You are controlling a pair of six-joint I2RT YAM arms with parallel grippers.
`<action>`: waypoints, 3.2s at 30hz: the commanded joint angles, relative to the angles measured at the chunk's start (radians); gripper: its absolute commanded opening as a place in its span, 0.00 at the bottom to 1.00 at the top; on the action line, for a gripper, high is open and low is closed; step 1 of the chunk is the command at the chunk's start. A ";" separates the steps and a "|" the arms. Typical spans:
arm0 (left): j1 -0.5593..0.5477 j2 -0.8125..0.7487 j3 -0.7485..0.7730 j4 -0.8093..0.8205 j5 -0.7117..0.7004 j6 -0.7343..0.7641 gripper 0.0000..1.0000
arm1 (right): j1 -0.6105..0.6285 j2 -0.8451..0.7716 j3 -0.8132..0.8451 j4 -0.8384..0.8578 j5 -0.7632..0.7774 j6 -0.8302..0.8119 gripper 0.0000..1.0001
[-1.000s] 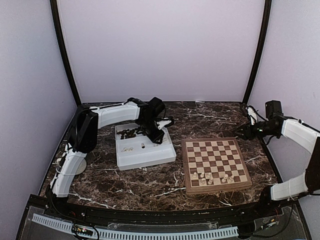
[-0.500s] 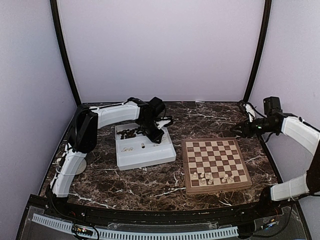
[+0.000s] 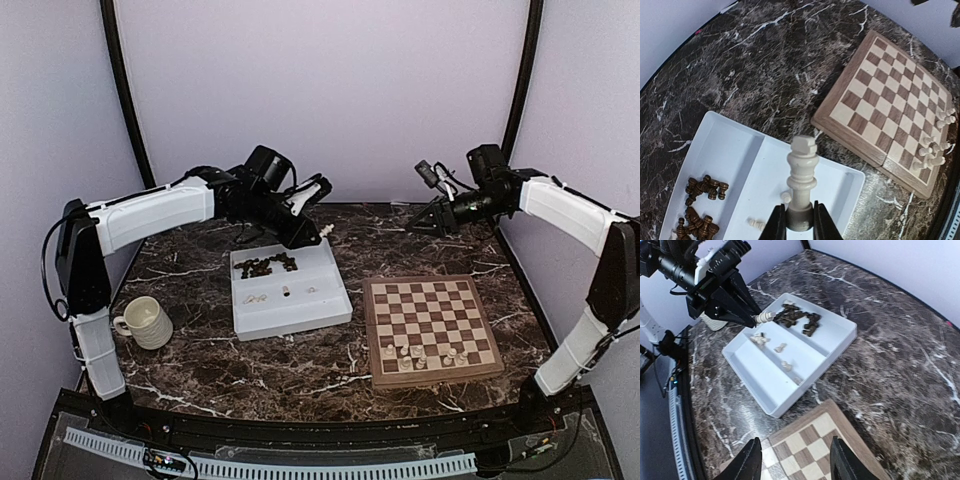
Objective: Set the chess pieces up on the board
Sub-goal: Pick up the queen from the storage box, then pass from the left arm to the right, then place the queen at d1.
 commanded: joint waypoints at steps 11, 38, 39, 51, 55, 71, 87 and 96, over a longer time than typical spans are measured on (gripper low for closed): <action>-0.092 -0.191 -0.178 0.161 0.150 0.095 0.07 | 0.237 0.218 0.312 -0.191 -0.131 0.020 0.53; -0.125 -0.211 -0.208 0.212 0.192 0.074 0.06 | 0.325 0.265 0.314 -0.186 -0.118 0.041 0.46; -0.125 -0.212 -0.208 0.213 0.192 0.074 0.06 | 0.325 0.266 0.314 -0.185 -0.115 0.043 0.46; -0.125 -0.218 -0.218 0.225 0.194 0.071 0.06 | 0.326 0.277 0.309 -0.171 -0.131 0.065 0.28; -0.125 -0.217 -0.219 0.225 0.189 0.071 0.06 | 0.325 0.275 0.308 -0.169 -0.136 0.065 0.20; -0.125 -0.256 -0.269 0.286 -0.115 0.041 0.47 | 0.155 0.131 0.285 -0.322 0.036 -0.102 0.02; -0.121 -0.244 -0.327 0.349 -0.486 0.018 0.74 | 0.154 -0.207 -0.002 -0.530 0.506 -0.469 0.03; -0.101 -0.220 -0.331 0.356 -0.537 -0.002 0.74 | 0.332 -0.245 -0.129 -0.602 0.548 -0.544 0.04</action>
